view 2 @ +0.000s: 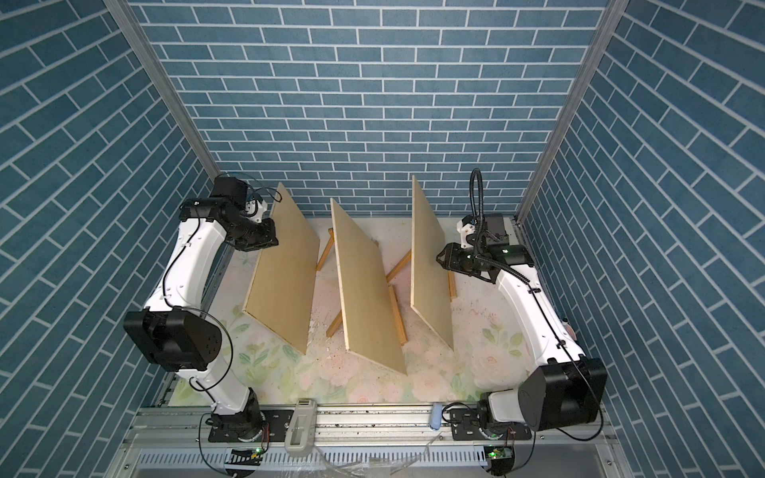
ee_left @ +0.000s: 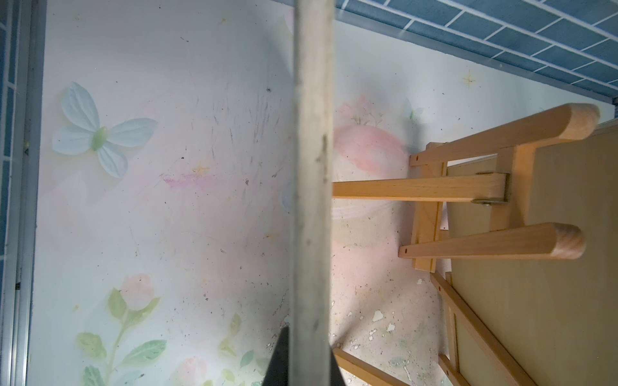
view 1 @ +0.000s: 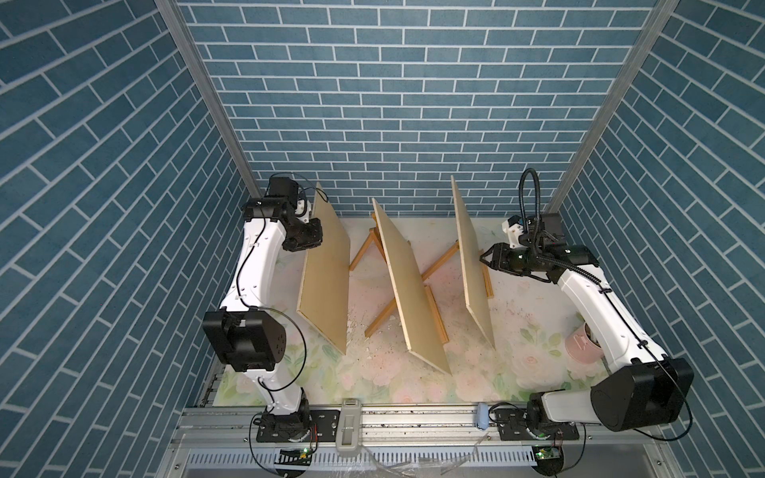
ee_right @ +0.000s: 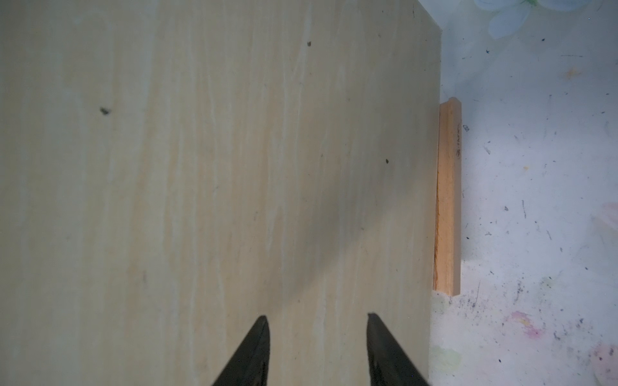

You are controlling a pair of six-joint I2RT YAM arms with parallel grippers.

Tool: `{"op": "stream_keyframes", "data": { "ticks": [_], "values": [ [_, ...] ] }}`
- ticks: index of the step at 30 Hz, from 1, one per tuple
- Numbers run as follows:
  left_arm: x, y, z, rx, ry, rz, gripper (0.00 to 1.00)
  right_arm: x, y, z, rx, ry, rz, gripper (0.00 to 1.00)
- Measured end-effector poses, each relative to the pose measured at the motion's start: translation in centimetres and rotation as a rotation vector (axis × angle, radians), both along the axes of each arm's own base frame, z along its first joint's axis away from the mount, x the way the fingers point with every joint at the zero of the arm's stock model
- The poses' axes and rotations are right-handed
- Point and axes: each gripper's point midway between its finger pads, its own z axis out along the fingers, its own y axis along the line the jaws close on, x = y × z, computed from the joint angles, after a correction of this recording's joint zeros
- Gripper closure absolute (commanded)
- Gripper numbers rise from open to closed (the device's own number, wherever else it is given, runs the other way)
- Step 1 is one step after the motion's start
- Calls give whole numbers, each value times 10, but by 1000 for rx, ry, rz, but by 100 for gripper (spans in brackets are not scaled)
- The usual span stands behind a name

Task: Disassemble the easel
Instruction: Place the drawing board at the center of the board.

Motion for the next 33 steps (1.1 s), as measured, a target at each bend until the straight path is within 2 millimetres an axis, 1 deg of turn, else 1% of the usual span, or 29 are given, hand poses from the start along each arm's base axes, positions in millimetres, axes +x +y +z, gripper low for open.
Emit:
{"op": "stream_keyframes", "data": {
  "ticks": [6,16,19,27,33],
  "values": [
    [0,21,-6,-78,-25,10,100,-1,0,-2,-1,5,-1,53],
    [-5,47,-20,-164,-31,32,100,-2,0,-4,-2,11,-2,53],
    [-7,56,-25,-181,-31,42,98,-2,0,-4,0,11,-1,54],
    [-7,70,-35,-202,-18,42,98,-1,2,-2,14,7,0,56],
    [-1,79,-42,-231,-17,36,100,-1,2,-2,20,9,-7,56]
  ]
}}
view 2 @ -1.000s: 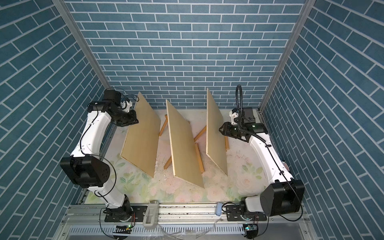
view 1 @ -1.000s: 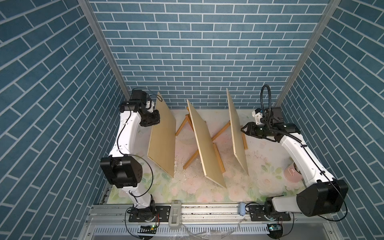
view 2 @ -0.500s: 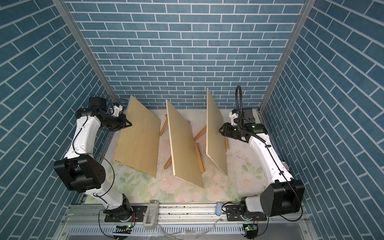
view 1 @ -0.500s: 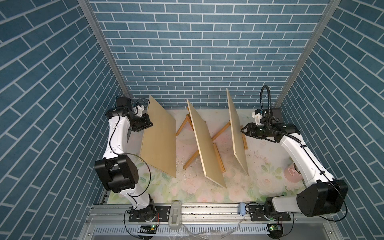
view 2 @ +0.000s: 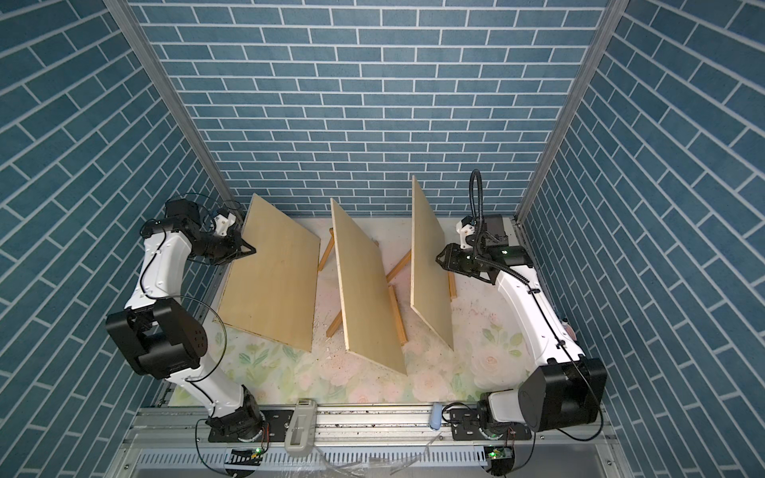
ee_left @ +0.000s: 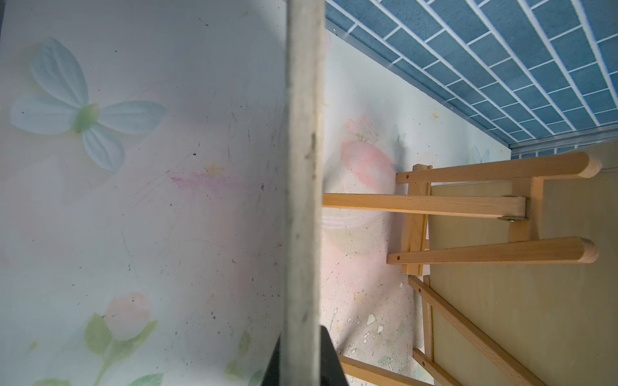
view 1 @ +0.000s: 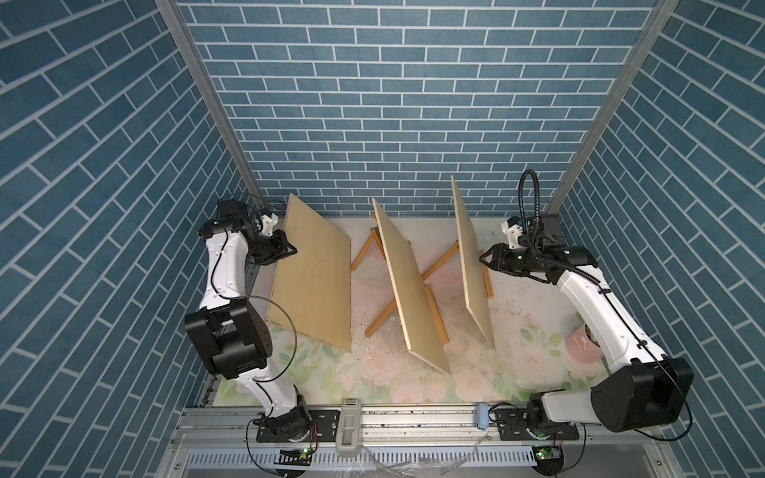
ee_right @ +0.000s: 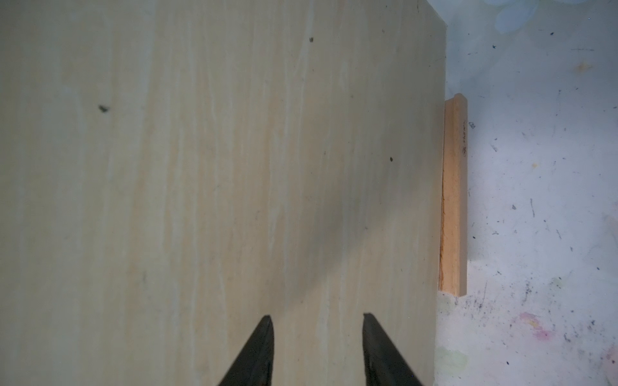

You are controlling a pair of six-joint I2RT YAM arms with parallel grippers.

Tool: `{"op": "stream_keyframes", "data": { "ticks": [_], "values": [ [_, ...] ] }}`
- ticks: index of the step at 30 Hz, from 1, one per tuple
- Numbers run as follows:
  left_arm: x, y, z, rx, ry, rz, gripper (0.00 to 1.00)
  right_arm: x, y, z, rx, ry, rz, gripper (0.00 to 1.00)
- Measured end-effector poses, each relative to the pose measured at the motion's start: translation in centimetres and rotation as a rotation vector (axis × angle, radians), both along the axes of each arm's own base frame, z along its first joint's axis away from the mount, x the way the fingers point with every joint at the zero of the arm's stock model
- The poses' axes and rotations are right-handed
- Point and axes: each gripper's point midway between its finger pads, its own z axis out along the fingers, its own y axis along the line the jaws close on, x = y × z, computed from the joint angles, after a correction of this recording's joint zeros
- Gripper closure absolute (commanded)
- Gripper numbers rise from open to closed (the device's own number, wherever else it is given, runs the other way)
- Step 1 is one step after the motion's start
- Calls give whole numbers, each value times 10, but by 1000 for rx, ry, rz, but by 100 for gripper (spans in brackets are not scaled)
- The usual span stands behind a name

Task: Disassemble the easel
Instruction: Place the drawing board at the center of the board.

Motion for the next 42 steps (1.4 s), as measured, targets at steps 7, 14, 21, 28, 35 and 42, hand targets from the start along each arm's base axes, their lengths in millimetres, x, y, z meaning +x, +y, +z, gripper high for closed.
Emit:
{"op": "stream_keyframes", "data": {
  "ticks": [7,14,21,28,35,42],
  "values": [
    [8,7,-10,-38,-1,-2,100,0,1,0,-1,2,-4,56],
    [29,7,-31,-98,-1,-19,100,0,0,-1,-8,4,-16,56],
    [38,12,-50,-131,4,-25,98,1,-1,-2,-15,6,-26,57],
    [43,20,-69,-150,8,-35,88,1,-1,-4,-22,15,-37,57],
    [46,25,-78,-155,14,-43,80,4,-1,-9,-33,32,-46,57],
    [49,27,-91,-163,20,-55,71,5,-2,-10,-45,31,-54,57]
  ]
}}
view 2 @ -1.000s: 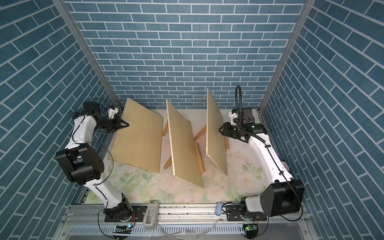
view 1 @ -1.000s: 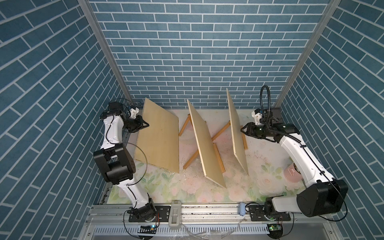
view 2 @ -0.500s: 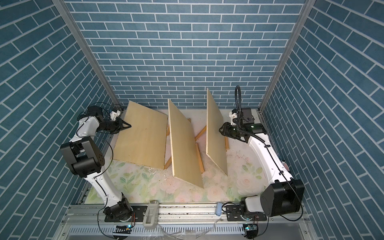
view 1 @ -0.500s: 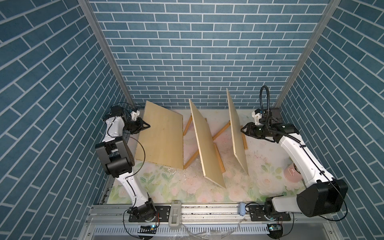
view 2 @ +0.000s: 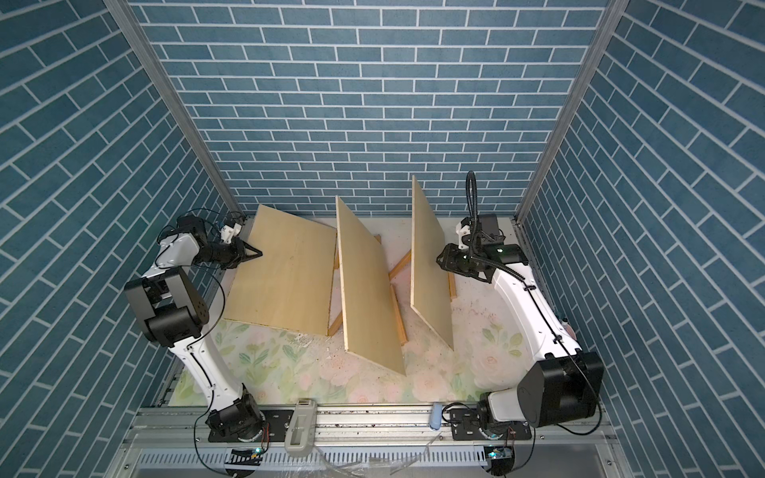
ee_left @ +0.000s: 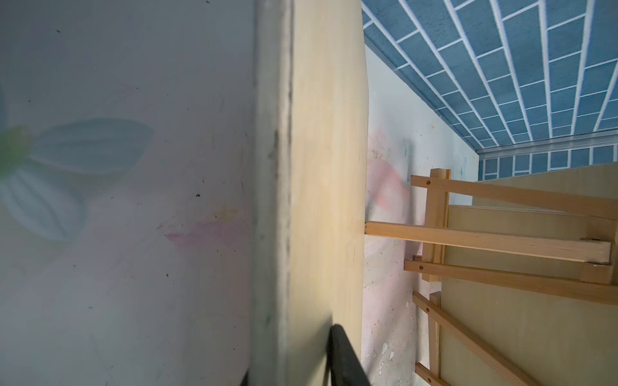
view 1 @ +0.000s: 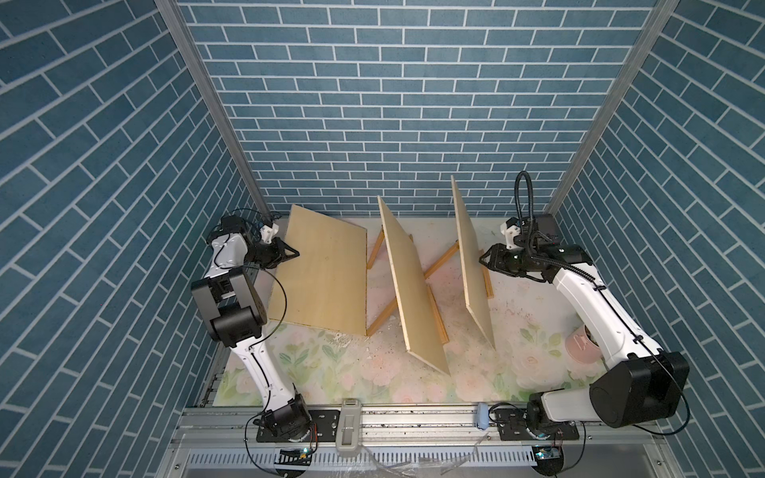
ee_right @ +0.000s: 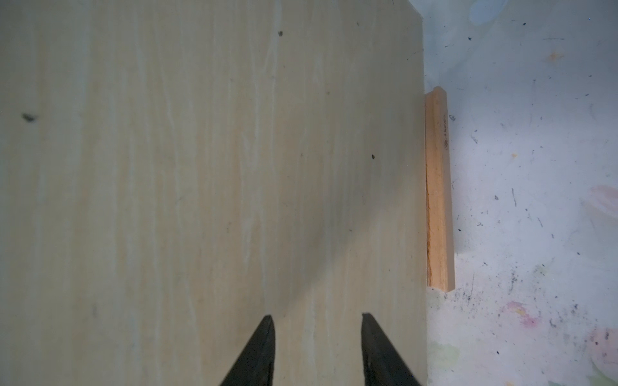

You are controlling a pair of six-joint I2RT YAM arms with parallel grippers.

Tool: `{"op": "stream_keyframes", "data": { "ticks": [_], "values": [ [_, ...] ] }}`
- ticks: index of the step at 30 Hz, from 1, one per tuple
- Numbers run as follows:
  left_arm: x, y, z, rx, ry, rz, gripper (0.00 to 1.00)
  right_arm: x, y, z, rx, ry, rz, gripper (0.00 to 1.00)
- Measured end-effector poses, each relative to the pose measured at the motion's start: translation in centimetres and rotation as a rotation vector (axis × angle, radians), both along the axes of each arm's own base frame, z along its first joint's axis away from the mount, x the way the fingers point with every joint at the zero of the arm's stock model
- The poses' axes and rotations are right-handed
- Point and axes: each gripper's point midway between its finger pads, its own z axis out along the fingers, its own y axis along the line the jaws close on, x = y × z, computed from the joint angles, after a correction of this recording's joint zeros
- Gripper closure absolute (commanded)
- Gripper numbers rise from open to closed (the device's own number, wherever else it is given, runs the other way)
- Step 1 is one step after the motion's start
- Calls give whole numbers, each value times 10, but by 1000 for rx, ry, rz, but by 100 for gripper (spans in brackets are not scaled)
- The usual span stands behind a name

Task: Disassemble the easel
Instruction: Place the drawing board at the center of the board.

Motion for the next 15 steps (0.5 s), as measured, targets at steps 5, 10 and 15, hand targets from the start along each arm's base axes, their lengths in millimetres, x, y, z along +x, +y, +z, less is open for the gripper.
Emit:
{"op": "stream_keyframes", "data": {
  "ticks": [5,10,15],
  "values": [
    [0,8,-22,44,25,-5,63,0,-1,-1,-6,3,-4,57],
    [-4,17,-42,118,67,-3,53,-1,-1,-1,-8,5,-5,57],
    [-7,28,-60,215,114,-5,47,-1,-1,-1,-7,5,-5,57]
  ]
}}
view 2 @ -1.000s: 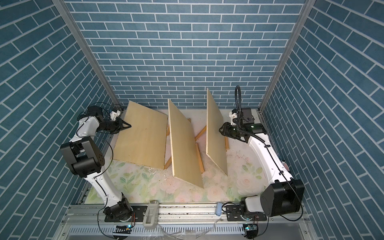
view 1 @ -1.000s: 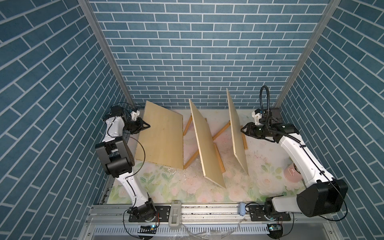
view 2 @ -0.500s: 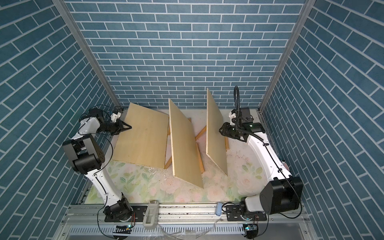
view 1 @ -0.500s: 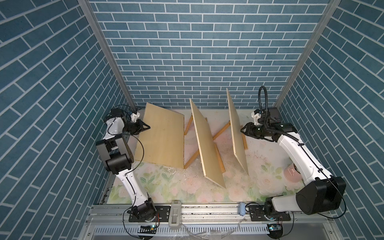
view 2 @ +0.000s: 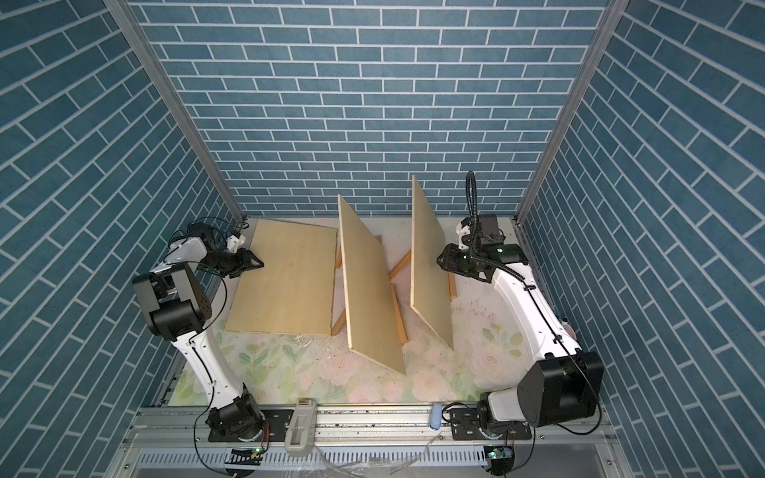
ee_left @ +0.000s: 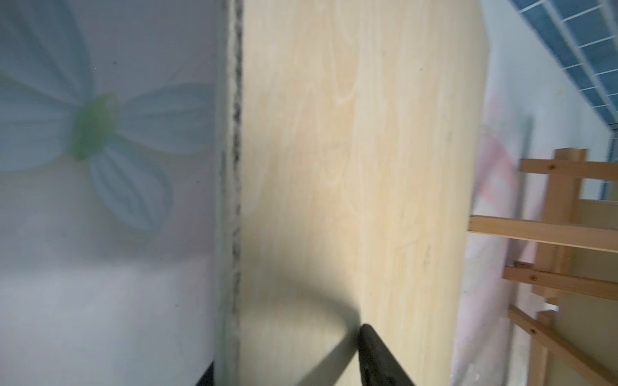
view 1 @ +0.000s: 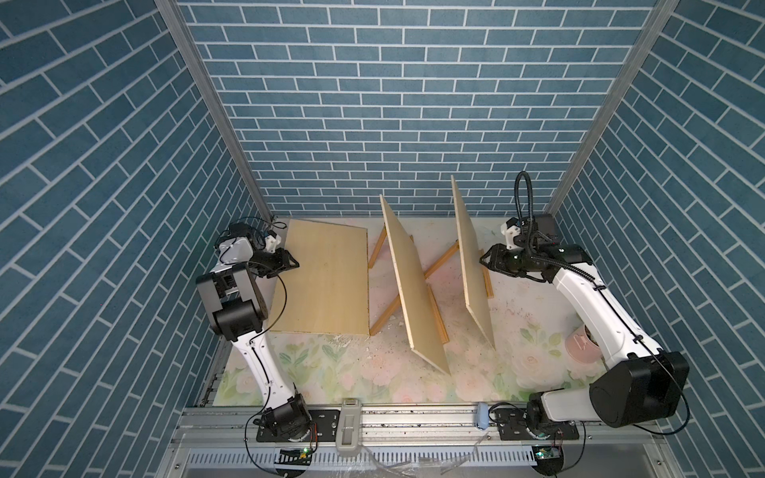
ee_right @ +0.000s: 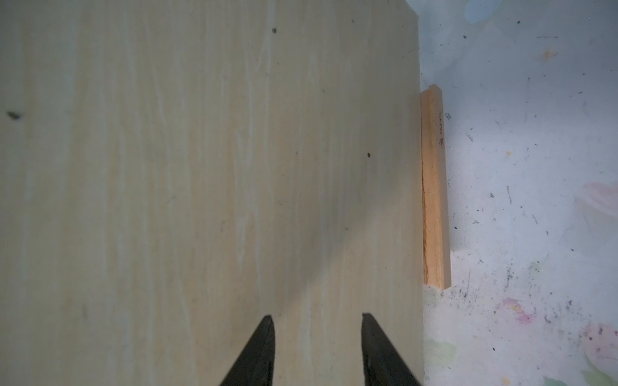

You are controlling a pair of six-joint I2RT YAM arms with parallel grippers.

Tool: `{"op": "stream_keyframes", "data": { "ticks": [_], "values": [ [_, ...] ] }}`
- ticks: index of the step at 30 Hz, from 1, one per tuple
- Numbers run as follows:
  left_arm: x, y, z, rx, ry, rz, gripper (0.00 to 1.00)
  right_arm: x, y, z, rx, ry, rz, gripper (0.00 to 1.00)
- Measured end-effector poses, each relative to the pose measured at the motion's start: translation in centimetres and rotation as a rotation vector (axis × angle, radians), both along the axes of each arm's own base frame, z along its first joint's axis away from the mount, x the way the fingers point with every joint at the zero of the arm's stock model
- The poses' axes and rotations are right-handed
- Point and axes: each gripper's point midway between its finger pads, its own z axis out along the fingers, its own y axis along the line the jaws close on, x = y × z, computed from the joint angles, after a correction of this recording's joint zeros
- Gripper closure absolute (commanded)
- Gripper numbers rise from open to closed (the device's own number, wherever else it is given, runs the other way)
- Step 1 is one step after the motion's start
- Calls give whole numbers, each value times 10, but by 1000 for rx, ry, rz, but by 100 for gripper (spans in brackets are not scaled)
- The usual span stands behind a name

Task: Disassemble the easel
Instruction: Place the drawing board at the center of the board.

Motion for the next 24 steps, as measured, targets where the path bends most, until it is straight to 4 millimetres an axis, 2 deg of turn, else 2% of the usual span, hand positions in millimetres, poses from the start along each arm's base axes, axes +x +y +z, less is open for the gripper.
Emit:
{"op": "stream_keyframes", "data": {
  "ticks": [3,5,9,12,13,19,24],
  "values": [
    [-2,4,-6,24,24,4,47,0,0,0,0,1,0,57],
    [-12,26,-19,161,100,28,46,0,0,0,0,2,0,57],
    [-32,46,-44,275,234,45,43,0,0,-1,-1,4,1,57],
    [-35,56,-42,329,254,56,50,0,1,-2,-1,6,2,57],
    [-35,57,-41,335,259,60,54,0,1,-2,-1,6,2,57],
    [-38,58,-39,341,263,87,67,0,1,-2,-1,6,3,57],
    [-47,47,-19,311,224,122,67,0,1,-2,-2,6,3,57]
  ]
}}
